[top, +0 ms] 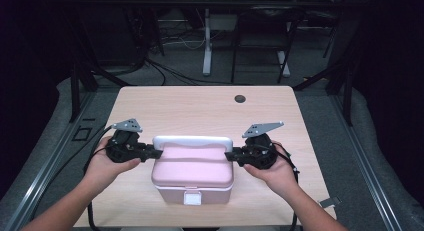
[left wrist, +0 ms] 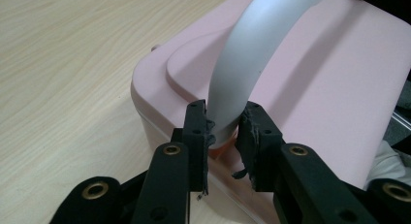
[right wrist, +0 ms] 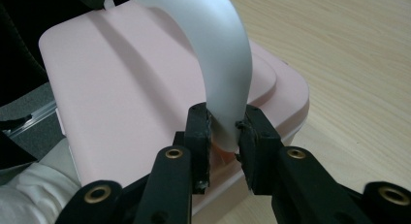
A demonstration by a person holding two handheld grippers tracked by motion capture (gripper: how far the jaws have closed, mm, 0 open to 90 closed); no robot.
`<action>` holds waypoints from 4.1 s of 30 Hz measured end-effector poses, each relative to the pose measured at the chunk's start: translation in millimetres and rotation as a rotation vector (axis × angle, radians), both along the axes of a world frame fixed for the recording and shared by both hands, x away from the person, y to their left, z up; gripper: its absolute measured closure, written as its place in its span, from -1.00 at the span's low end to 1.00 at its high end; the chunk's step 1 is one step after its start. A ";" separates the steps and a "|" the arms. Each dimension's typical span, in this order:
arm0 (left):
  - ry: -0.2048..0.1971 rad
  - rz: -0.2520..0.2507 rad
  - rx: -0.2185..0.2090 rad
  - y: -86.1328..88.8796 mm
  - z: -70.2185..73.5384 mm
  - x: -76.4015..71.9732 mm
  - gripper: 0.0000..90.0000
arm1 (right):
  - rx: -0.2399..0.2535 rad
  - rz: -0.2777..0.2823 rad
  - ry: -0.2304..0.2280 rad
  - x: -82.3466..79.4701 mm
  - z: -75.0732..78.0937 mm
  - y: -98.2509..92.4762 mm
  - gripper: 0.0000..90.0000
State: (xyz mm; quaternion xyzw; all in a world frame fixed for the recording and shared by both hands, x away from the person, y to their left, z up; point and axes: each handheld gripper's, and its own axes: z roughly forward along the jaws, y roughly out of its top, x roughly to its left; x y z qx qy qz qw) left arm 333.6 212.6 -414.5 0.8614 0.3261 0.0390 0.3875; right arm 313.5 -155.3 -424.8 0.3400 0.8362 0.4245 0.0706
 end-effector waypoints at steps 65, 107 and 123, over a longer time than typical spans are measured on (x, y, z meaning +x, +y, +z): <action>0.047 -0.094 -0.025 3.2 -26.9 -42.3 0.99 | 0.069 -0.035 0.072 16.4 19.8 -5.3 0.67; 0.007 -0.069 -0.043 -4.0 3.7 -28.7 0.99 | 0.065 -0.095 0.028 -6.1 18.4 -31.8 0.86; -0.010 -0.033 -0.063 -4.7 17.2 -13.2 0.99 | 0.042 -0.055 0.036 -20.6 -6.2 -22.2 0.91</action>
